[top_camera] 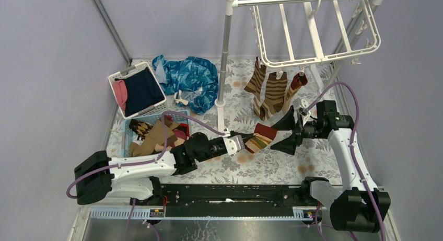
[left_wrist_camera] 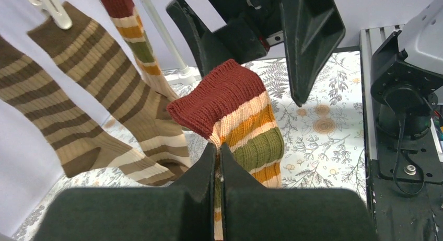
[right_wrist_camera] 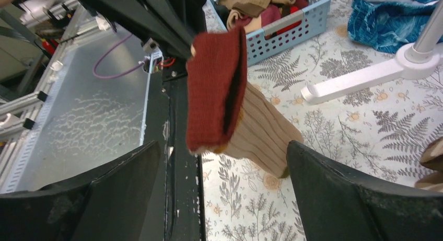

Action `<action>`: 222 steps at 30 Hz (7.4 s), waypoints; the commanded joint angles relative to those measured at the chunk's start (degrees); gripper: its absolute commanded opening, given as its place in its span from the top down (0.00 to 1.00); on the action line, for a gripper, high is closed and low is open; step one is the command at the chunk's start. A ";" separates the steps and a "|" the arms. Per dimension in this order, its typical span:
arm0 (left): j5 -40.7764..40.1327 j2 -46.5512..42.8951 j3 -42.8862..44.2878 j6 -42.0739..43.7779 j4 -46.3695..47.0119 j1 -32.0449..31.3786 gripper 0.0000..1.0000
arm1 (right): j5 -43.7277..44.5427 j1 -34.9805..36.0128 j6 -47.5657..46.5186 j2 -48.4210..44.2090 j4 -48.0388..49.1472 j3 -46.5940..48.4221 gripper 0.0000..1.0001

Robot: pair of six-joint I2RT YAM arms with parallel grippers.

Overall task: Clip the socks to the hanger
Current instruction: Pick up the sock from the bin.

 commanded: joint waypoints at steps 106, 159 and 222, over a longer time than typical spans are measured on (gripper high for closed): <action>-20.18 16.89 -3.17 2.33 26.72 -9.50 1.00 | -4.40 1.11 -7.86 0.40 3.84 -1.15 0.42; -24.11 20.06 -0.05 4.73 28.54 -11.01 1.00 | -10.58 2.69 22.44 0.65 26.31 -4.09 0.80; 0.59 30.45 28.79 -28.95 11.35 6.61 0.11 | 24.12 -40.10 -4.58 8.51 -6.41 21.44 1.00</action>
